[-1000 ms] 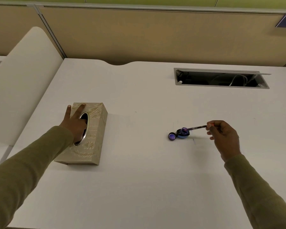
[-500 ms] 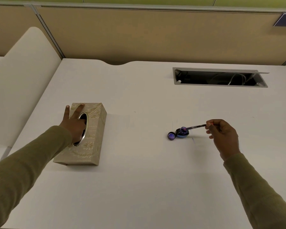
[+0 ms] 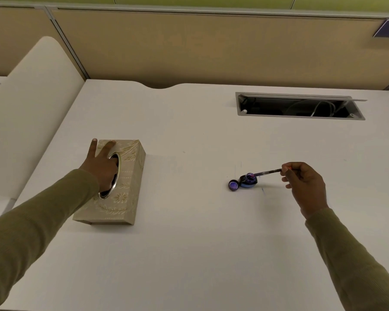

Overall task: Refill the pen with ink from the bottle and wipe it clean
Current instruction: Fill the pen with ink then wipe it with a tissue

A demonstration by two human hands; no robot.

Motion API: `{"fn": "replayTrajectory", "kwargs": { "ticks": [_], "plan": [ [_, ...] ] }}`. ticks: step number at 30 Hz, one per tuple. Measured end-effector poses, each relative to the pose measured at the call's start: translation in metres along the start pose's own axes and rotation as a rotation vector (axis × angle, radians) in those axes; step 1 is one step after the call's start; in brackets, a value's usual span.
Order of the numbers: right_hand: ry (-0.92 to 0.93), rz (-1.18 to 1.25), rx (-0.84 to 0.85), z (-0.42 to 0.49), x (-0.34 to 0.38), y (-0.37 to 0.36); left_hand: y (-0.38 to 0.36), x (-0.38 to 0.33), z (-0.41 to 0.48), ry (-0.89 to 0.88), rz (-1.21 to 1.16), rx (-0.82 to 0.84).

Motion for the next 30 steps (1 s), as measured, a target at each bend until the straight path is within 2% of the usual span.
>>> {"fn": "replayTrajectory", "kwargs": {
  "ticks": [7, 14, 21, 30],
  "plan": [
    [0.003, -0.009, -0.003, 0.000, -0.001, 0.002, -0.006, 0.000, -0.001, 0.086, 0.003, 0.059],
    [0.011, 0.001, -0.011, 0.003, -0.001, -0.003, -0.013, 0.002, 0.005, 0.070, -0.036, 0.114],
    [0.012, -0.001, -0.007, 0.005, -0.004, -0.003, -0.016, 0.003, 0.007, 0.082, -0.139, 0.064],
    [0.016, 0.003, -0.017, 0.005, -0.006, -0.006, -0.015, -0.002, 0.008, 0.101, -0.003, 0.036]
  ]
}}
Point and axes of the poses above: each hand's wrist, its own z-axis towards the middle knuckle, its own y-axis out of the back of the hand, x = y × z, the point moved 7 cm from there along z, towards the middle knuckle, and after that the axes turned 1 degree about -y, right-handed, at the moved point
